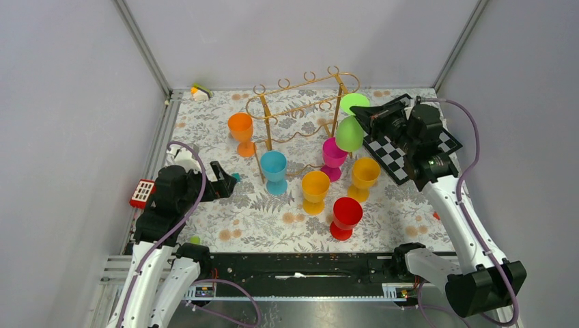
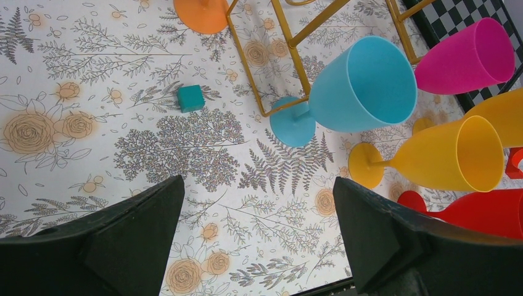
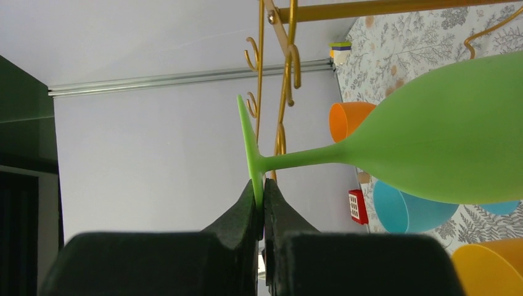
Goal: Place the wine glass upside down on the wine glass rack
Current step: Turn the wine glass upside down at the wine rack.
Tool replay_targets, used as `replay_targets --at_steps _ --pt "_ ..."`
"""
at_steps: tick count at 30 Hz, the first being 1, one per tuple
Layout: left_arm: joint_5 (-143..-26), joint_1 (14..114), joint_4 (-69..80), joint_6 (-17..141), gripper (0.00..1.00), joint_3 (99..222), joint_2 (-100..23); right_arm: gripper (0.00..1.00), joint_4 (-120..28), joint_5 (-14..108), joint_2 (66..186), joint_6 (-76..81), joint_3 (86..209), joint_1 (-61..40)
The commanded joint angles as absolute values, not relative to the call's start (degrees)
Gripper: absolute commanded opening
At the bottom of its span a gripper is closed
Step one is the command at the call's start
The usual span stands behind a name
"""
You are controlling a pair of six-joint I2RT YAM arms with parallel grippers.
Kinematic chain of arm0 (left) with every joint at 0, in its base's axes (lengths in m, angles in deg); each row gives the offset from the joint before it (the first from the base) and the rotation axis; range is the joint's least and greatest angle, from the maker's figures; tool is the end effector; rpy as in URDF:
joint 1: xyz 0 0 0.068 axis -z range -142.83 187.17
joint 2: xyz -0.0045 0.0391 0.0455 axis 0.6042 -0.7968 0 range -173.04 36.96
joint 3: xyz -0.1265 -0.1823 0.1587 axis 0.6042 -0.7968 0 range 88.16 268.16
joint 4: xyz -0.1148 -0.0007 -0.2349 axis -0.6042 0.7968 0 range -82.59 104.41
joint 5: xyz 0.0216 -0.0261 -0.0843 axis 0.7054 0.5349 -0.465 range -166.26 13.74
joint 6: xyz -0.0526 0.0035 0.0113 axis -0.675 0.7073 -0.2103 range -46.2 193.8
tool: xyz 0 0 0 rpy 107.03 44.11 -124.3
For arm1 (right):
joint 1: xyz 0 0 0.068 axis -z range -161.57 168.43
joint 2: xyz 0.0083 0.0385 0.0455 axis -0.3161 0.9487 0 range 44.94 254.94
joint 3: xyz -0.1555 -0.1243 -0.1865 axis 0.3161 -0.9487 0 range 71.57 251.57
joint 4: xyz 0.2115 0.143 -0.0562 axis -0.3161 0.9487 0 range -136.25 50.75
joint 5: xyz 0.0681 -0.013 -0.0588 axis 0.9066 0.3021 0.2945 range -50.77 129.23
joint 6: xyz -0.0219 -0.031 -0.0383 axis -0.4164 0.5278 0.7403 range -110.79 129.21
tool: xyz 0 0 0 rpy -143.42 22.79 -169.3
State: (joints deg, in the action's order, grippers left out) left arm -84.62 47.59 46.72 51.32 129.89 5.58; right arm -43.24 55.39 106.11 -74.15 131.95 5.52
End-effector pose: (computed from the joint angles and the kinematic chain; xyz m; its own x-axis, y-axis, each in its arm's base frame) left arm 0.1175 -0.0269 0.3011 -0.5563 -0.2823 -0.7815 0.0988 0.9114 -0.3996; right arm 0.2380 0.0648 0.3942 -0.4896 0.8665 -0.0972 0.0079 0.1158 0.9932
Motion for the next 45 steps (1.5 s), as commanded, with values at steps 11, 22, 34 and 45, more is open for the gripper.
replay_targets --at_steps 11,22,34,45 --pt "-84.5 47.7 44.2 51.5 0.99 130.1 5.2 0.0 -49.0 56.2 109.1 -74.3 136.4 7.0" --pt "-84.5 47.7 44.3 51.5 0.99 130.2 5.0 0.0 -49.8 57.3 111.9 -74.6 138.6 7.1" --pt "-85.0 47.7 44.2 51.6 0.99 130.2 4.9 0.0 -50.1 56.9 113.7 -74.8 138.9 7.0" --pt "-85.8 47.7 44.1 51.6 0.99 130.1 4.4 0.0 -50.2 55.9 114.1 -74.6 138.1 7.1"
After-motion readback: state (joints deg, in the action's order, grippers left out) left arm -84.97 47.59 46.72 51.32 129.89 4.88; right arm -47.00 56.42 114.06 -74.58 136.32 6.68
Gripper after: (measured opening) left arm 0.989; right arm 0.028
